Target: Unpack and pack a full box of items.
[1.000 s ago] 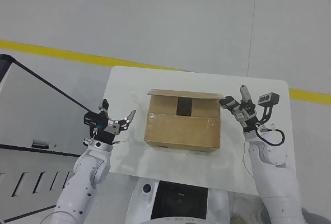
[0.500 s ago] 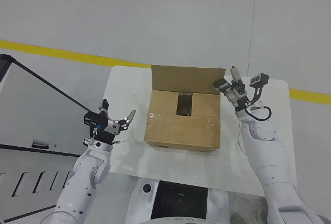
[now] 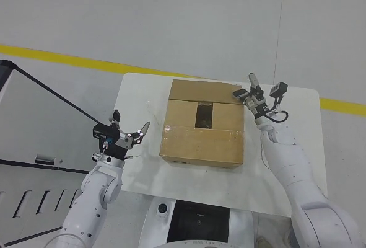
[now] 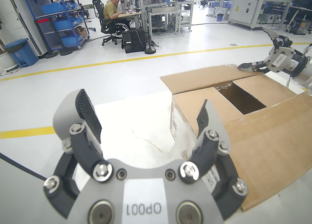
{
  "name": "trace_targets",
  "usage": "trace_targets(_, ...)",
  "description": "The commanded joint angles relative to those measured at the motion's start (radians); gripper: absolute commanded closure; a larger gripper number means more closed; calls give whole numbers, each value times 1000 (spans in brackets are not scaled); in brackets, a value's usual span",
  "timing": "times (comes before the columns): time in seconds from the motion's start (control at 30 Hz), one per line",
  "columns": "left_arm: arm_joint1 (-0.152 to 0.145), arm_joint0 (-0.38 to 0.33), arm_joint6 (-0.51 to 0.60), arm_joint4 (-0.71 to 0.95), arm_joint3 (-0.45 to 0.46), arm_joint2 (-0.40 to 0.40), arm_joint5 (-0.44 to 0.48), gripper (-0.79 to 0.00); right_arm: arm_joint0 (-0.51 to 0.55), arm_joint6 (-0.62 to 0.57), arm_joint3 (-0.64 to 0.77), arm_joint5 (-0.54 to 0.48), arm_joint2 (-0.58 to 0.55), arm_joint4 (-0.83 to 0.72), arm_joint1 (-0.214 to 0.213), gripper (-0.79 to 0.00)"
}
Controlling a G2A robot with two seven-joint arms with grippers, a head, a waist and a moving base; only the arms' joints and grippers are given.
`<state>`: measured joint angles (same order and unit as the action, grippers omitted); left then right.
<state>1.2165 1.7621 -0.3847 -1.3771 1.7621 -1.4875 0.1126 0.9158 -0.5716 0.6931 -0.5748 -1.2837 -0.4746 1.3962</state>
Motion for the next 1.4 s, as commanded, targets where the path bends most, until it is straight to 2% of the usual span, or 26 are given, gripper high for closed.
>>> trace_targets(0.0,0,0,0,0,0,0,0,-785,-10,-9,-39,-2,0,-7,1,-785)
trace_targets(0.47,0,0,0,0,0,0,0,-785,-41,-46,-127,-59,-6,-41,9,-785)
trace_targets(0.6,0,0,0,0,0,0,0,-785,-55,-70,-85,-86,-33,-63,1,-785)
trace_targets(0.73,0,0,0,0,0,0,0,-785,-40,-167,12,-96,-96,-106,-25,-785)
trace_targets(0.83,0,0,0,0,0,0,0,-785,32,-297,162,-70,-159,-164,-51,-785)
trace_targets(1.0,0,0,0,0,0,0,0,-785,273,-449,462,7,-276,-227,-91,-785)
trace_targets(1.17,0,0,0,0,0,0,0,-785,487,-491,657,23,-337,-238,-107,-785)
trace_targets(1.37,0,0,0,0,0,0,0,-785,612,-470,726,-3,-346,-162,-114,-785)
